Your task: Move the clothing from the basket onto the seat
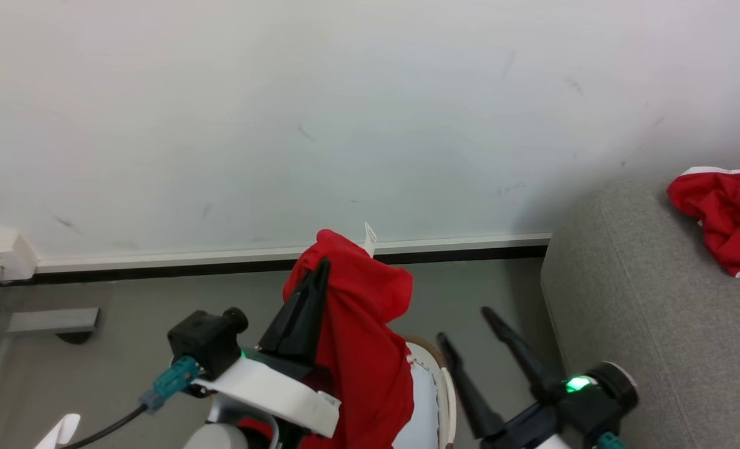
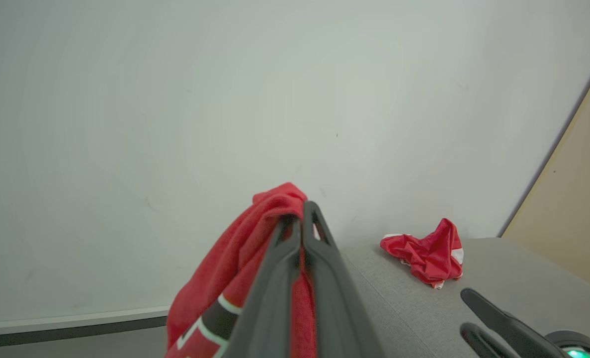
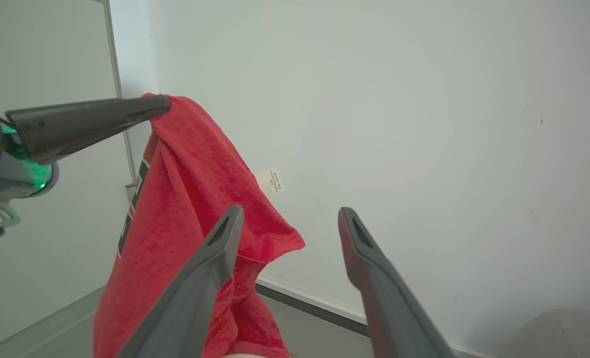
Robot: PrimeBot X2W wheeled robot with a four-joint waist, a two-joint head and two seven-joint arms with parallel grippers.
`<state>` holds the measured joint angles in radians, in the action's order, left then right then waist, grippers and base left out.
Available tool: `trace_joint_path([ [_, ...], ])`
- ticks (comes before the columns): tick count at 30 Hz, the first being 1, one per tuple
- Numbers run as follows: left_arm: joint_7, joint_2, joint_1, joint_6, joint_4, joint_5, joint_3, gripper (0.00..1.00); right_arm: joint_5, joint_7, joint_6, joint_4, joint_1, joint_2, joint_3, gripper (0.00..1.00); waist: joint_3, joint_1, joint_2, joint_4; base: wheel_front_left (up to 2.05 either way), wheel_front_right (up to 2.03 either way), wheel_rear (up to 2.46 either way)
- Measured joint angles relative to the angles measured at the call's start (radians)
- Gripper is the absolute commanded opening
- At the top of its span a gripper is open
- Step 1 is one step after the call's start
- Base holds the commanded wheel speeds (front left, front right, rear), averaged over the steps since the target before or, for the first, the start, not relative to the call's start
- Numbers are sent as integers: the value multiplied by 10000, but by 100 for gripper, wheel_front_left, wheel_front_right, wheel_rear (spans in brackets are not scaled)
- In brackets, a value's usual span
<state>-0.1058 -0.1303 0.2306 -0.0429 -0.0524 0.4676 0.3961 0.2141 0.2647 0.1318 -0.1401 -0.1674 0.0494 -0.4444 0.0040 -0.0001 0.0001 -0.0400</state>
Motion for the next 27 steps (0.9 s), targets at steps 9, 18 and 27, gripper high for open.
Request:
trace_joint_path([
  [9, 267, 13, -153, -79, -608, -90, 426, 0, -42, 0, 0, 117, -840, -10, -1469, 100, -45, 2, -1, -9, 0, 0, 0],
  [18, 449, 215, -152, 84, -924, -163, 1179, 0, -316, 2, 0, -593, -1420, -4, -1266, 100, -20, 2, 0, -28, 0, 0, 0],
  [27, 792, 251, -292, 424, -1639, -123, 1933, 0, 90, 2, 2, -1386, -1382, -6, -1164, 49, -92, 2, -1, 39, 0, 0, 0],
])
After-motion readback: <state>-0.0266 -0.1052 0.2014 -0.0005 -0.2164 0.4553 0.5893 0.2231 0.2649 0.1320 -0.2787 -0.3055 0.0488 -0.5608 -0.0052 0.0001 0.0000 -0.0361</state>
